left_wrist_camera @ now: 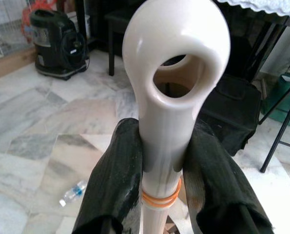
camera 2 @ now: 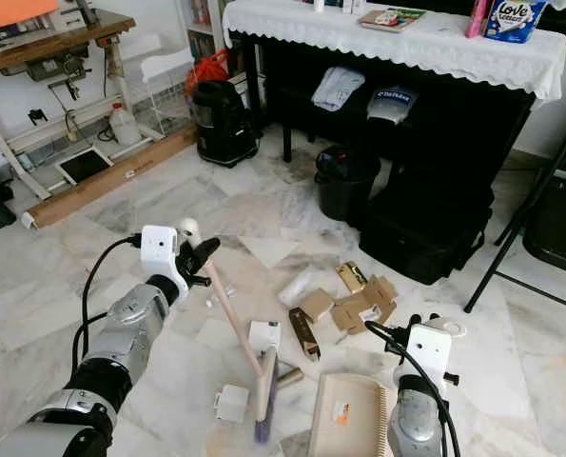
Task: Sweep floor
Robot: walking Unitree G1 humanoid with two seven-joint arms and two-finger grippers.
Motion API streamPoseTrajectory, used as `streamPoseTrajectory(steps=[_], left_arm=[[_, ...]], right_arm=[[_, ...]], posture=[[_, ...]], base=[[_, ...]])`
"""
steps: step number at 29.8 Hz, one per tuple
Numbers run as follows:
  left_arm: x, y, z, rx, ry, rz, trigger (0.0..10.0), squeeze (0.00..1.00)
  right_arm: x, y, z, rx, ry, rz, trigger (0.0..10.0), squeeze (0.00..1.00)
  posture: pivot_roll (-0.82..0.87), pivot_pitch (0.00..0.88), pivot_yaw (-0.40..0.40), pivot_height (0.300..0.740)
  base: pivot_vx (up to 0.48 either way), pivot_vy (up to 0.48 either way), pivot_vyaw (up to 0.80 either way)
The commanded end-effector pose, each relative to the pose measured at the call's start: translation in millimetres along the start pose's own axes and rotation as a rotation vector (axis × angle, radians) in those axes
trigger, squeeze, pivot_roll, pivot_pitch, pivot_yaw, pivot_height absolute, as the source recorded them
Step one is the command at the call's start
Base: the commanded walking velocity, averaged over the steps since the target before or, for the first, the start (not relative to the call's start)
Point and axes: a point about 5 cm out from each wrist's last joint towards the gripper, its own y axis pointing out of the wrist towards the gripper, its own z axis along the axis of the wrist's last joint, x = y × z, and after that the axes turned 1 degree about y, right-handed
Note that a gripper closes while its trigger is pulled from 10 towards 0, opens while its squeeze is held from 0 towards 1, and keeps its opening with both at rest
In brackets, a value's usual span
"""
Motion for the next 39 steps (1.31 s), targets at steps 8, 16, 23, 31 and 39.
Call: streamPoseTrajectory(steps=[8, 16, 23, 31, 39], left_arm=[[-6.0, 1.3, 23, 0.129, 0.077, 0.041, 10.0, 0.00], [-3.3, 1.3, 18, 0.122, 0.168, 0.058, 10.0, 0.00], [-3.4, -3.7, 6, 0.102, 0.220, 0.063, 10.0, 0.00], [-4.3, -5.5, -1, 0.072, 0.245, 0.066, 10.0, 0.00], [-2.4, -7.5, -7, 0.071, 0.240, 0.062, 10.0, 0.00]], right_arm=[[-4.0, -3.2, -5, -0.033, 0.003, 0.016, 10.0, 0.00], [-3.9, -3.2, -5, -0.029, 0.006, 0.012, 10.0, 0.00], [-3.8, -3.4, -5, -0.027, 0.008, 0.010, 10.0, 0.00], [-3.1, -3.0, -4, -0.024, 0.007, 0.010, 10.0, 0.00], [-2.1, -2.5, -4, -0.023, 0.007, 0.012, 10.0, 0.00]], posture=[[-0.09, 0.000, 0.063, 0.740], [-0.10, 0.000, 0.065, 0.740], [-0.10, 0.000, 0.066, 0.740], [-0.10, 0.000, 0.064, 0.740], [-0.11, 0.000, 0.064, 0.740]], base=[[0.000, 0.000, 0.00], [0.000, 0.000, 0.00], [0.000, 0.000, 0.00], [0.000, 0.000, 0.00], [0.000, 0.000, 0.00]])
